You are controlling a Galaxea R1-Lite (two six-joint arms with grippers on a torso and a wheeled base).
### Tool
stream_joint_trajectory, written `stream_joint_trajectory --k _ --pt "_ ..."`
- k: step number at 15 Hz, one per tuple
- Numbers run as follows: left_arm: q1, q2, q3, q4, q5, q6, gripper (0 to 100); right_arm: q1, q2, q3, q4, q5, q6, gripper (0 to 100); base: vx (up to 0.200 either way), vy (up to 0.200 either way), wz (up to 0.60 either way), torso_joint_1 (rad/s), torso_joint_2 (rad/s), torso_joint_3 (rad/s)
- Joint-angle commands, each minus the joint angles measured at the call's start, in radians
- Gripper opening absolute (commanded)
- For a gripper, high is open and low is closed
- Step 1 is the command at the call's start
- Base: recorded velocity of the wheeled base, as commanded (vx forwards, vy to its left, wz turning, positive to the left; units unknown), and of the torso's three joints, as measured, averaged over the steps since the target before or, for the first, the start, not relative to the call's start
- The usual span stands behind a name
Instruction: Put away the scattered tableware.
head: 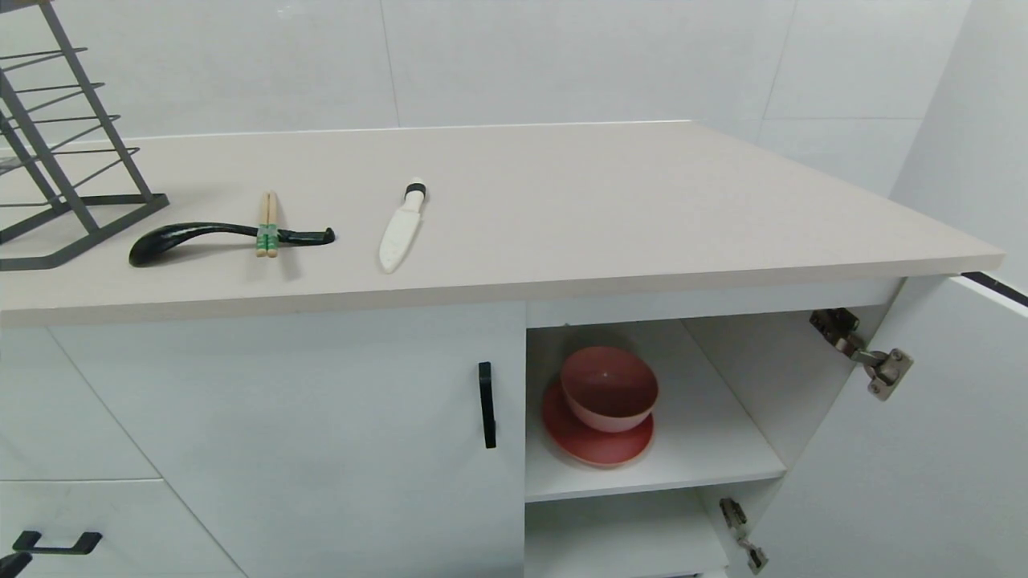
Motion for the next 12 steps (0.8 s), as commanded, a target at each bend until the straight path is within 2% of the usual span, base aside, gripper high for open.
stream_joint_trajectory --k 1,3,4,5,6,7,11,12 --pt "0.025 -0.016 -0.011 0.003 0.03 0.006 100 -0.016 -0.08 0.0 0.014 0.001 0.0 100 0.0 0.0 0.0 0.0 0.0 0.0" --pt "0.134 -0.039 -0.001 0.011 0.039 0.0 100 -0.018 -0.116 0.0 0.036 0.001 0.0 100 0.0 0.0 0.0 0.0 0.0 0.0" --pt "0.147 -0.064 0.005 0.037 0.04 0.0 100 -0.018 -0.146 0.0 0.048 0.001 0.002 100 0.0 0.0 0.0 0.0 0.0 0.0" --pt "0.144 -0.069 0.005 0.055 0.04 -0.002 100 -0.019 -0.16 0.0 0.055 0.001 0.003 100 0.0 0.0 0.0 0.0 0.0 0.0" --pt "0.135 -0.092 0.005 0.155 0.037 0.013 100 -0.051 -0.243 -0.002 0.126 0.001 0.003 100 0.0 0.0 0.0 0.0 0.0 0.0" --pt "0.128 -0.107 0.003 0.183 0.036 0.0 100 -0.071 -0.3 -0.002 0.178 0.003 0.003 100 0.0 0.0 0.0 0.0 0.0 0.0" --pt "0.126 -0.11 0.005 0.166 0.04 0.013 100 -0.074 -0.347 0.0 0.24 0.006 0.006 100 0.0 0.0 0.0 0.0 0.0 0.0" --pt "0.126 -0.11 0.005 0.166 0.04 0.004 100 -0.074 -0.347 0.0 0.276 0.006 0.006 100 0.0 0.0 0.0 0.0 0.0 0.0"
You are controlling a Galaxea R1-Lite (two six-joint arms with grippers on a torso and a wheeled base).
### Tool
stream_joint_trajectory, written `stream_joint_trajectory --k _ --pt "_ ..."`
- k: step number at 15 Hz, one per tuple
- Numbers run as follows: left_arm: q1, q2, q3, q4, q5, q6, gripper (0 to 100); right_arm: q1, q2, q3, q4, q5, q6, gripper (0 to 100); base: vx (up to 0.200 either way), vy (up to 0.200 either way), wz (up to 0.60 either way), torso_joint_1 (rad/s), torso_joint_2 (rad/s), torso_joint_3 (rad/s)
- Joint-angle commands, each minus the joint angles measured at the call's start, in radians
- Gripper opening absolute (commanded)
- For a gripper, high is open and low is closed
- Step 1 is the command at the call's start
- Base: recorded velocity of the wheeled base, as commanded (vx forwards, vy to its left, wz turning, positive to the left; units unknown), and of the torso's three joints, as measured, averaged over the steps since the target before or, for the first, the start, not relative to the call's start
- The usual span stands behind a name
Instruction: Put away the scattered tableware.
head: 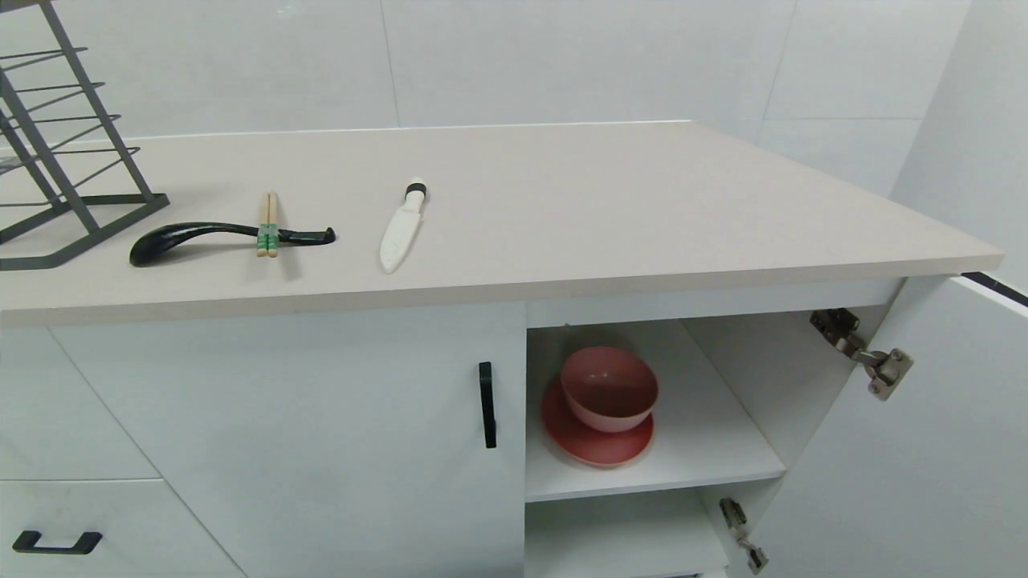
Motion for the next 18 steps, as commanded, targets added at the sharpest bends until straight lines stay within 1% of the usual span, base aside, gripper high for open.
stream_joint_trajectory --k 1,3,6,8,9,11,13,14,15,17,18 --pt "0.0 -0.003 0.0 -0.001 -0.001 -0.008 100 -0.003 -0.032 0.0 0.07 -0.001 -0.004 100 -0.2 0.0 0.0 0.007 0.0 0.002" --pt "0.0 -0.003 0.0 0.001 -0.001 -0.009 100 -0.003 -0.032 0.0 0.187 -0.002 -0.001 100 -0.2 0.0 0.0 0.015 0.0 0.0" --pt "0.0 -0.001 0.0 -0.001 0.006 -0.009 100 -0.003 -0.032 0.0 0.213 -0.002 -0.001 100 -0.2 0.0 0.0 0.001 0.0 0.002" --pt "0.0 -0.003 0.0 0.004 0.046 -0.008 100 -0.003 -0.032 0.0 0.219 -0.01 -0.001 100 0.0 0.0 0.0 0.0 0.0 0.0" --pt "0.0 -0.003 0.0 0.004 0.06 -0.012 100 -0.003 -0.032 0.0 0.219 -0.011 -0.001 100 0.0 0.0 0.0 0.0 0.0 0.0" --pt "0.0 -0.001 0.0 0.004 0.06 -0.015 100 -0.003 -0.032 0.0 0.219 -0.017 -0.013 100 0.0 0.0 0.0 0.0 0.0 0.0" --pt "0.0 -0.003 0.0 0.004 0.06 -0.015 100 -0.008 -0.032 -0.001 0.172 -0.019 -0.051 100 0.0 0.0 0.0 0.0 0.0 0.0" --pt "0.0 -0.001 0.0 0.004 0.062 -0.017 100 -0.071 -0.04 -0.003 0.156 -0.016 -0.054 100 0.0 0.0 0.0 0.0 0.0 0.0" --pt "0.0 -0.003 0.0 0.004 0.06 -0.029 100 -0.12 -0.05 0.0 0.164 -0.01 -0.056 100 0.0 0.0 0.0 0.0 0.0 0.0" --pt "0.0 -0.003 0.0 0.005 0.059 -0.037 100 -0.1 -0.067 0.0 0.175 -0.007 -0.047 100 0.0 0.0 0.0 0.0 0.0 0.0" --pt "0.0 -0.001 0.0 0.004 0.06 -0.045 100 -0.086 -0.129 -0.004 0.248 0.05 -0.045 100 0.0 0.0 0.0 0.0 0.0 0.0"
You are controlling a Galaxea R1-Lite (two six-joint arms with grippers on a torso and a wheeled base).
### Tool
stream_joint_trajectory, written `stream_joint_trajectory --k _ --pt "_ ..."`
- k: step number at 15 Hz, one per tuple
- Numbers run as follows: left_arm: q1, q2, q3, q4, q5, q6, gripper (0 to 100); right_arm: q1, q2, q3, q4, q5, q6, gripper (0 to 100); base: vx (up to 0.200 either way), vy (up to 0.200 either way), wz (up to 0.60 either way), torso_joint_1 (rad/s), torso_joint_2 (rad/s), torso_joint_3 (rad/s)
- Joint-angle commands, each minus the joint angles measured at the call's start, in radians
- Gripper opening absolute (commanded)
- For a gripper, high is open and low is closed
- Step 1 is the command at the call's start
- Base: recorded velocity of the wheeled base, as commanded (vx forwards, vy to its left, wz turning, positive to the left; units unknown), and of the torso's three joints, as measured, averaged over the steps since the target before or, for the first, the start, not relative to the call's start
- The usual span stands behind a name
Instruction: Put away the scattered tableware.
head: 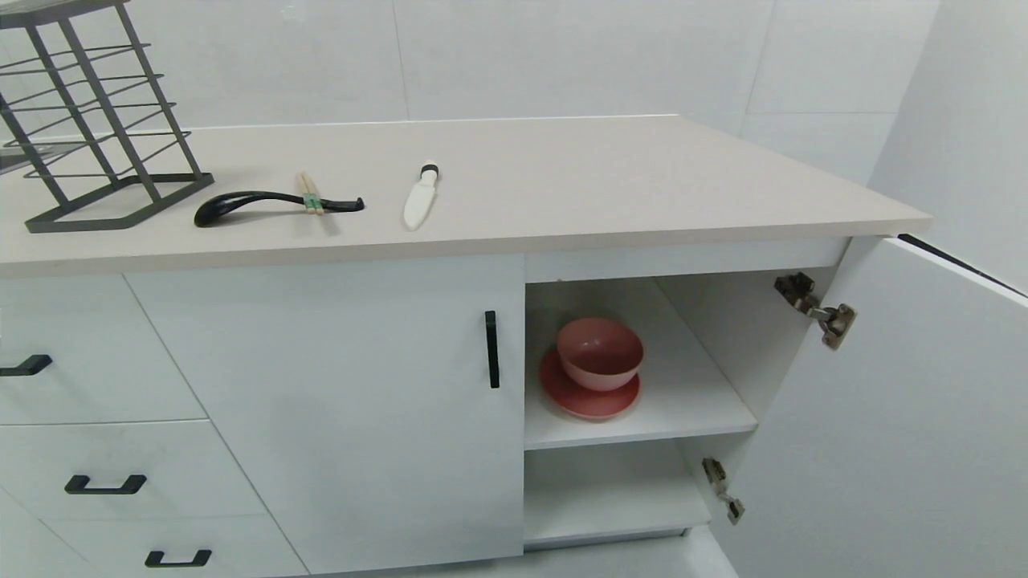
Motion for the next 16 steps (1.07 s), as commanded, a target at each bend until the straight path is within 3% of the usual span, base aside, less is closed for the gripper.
stream_joint_trajectory --k 1,4,7,12,16 --pt "0.0 0.0 0.0 -0.001 -0.001 -0.009 100 0.01 -0.066 0.001 0.059 0.074 0.023 100 0.0 0.0 0.0 0.0 0.0 0.0" --pt "0.0 0.0 0.0 -0.001 0.0 -0.015 100 0.01 -0.065 0.001 0.102 0.077 0.063 100 0.0 0.0 0.0 0.0 0.0 0.0" --pt "0.0 0.0 0.0 -0.001 -0.001 -0.044 100 0.01 -0.065 0.0 0.105 0.075 0.089 100 -0.2 0.0 0.0 0.007 0.0 -0.001" --pt "0.0 0.0 0.0 -0.001 -0.009 -0.046 100 0.01 -0.065 0.0 0.105 0.075 0.089 100 0.0 0.0 0.0 0.0 0.0 0.0" --pt "-0.001 0.002 0.0 -0.001 -0.009 -0.049 100 0.01 -0.065 0.0 0.105 0.075 0.091 100 -0.15 0.0 0.0 0.007 0.01 -0.003"
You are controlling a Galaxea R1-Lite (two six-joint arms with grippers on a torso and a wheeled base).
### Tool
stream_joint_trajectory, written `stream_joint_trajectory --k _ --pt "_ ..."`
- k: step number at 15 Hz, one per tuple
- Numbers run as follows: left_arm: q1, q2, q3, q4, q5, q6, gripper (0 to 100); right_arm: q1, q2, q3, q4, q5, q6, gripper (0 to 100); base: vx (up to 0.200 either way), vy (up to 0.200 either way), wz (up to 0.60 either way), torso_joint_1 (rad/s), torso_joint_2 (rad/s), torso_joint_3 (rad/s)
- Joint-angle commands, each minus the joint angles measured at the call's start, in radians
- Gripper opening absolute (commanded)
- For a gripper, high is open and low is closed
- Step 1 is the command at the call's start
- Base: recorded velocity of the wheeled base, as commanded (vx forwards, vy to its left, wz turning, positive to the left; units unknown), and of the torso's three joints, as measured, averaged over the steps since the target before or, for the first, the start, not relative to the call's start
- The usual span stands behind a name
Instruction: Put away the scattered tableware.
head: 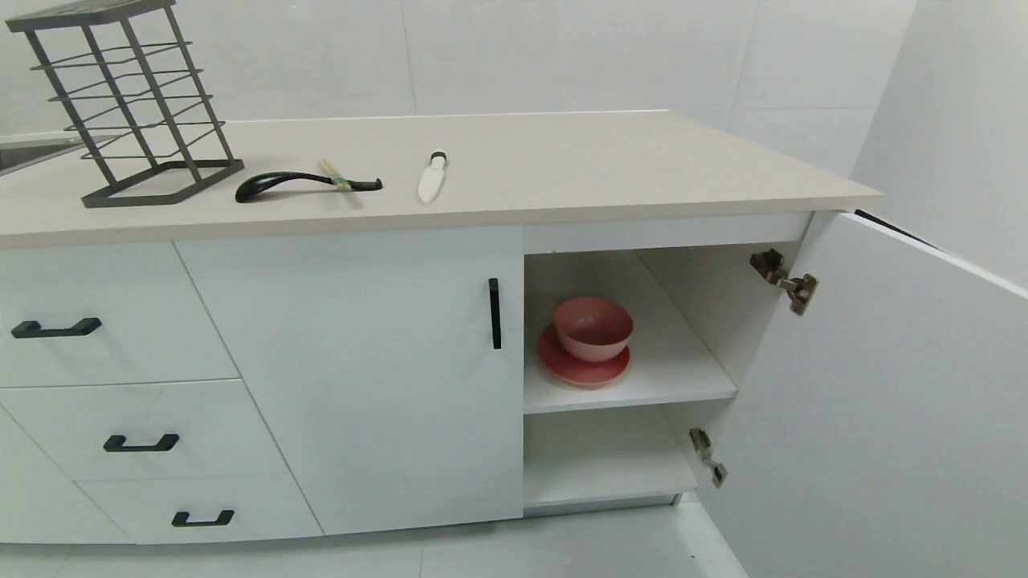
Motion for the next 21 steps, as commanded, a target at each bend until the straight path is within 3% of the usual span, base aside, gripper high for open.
stream_joint_trajectory --k 1,5,9,15,16,21 --pt "0.001 0.0 0.0 -0.001 0.0 0.0 100 0.0 -0.001 0.0 0.0 0.0 0.001 100 0.0 0.0 0.0 0.0 0.0 0.0" --pt "0.0 0.0 0.0 -0.001 0.001 -0.011 100 0.0 -0.001 0.0 0.0 0.0 -0.002 100 0.0 0.0 0.0 0.0 0.0 0.0" --pt "0.001 0.0 0.0 -0.001 0.003 -0.02 100 0.0 -0.001 0.0 0.0 0.0 0.0 100 -0.2 0.0 0.0 0.004 0.0 -0.001" --pt "0.0 0.0 0.0 -0.001 0.003 -0.02 100 0.0 -0.001 0.0 0.0 0.0 -0.003 100 0.0 -0.2 0.0 0.001 0.0 0.005" --pt "0.0 0.002 0.0 -0.001 0.003 -0.022 100 0.0 -0.001 0.0 0.0 0.0 -0.002 0 0.0 -0.2 0.0 0.007 0.0 -0.007" --pt "0.0 0.002 0.0 -0.001 0.003 -0.032 100 0.0 -0.001 0.0 0.0 0.0 -0.002 0 -0.16 -0.08 0.0 0.003 0.0 0.002"
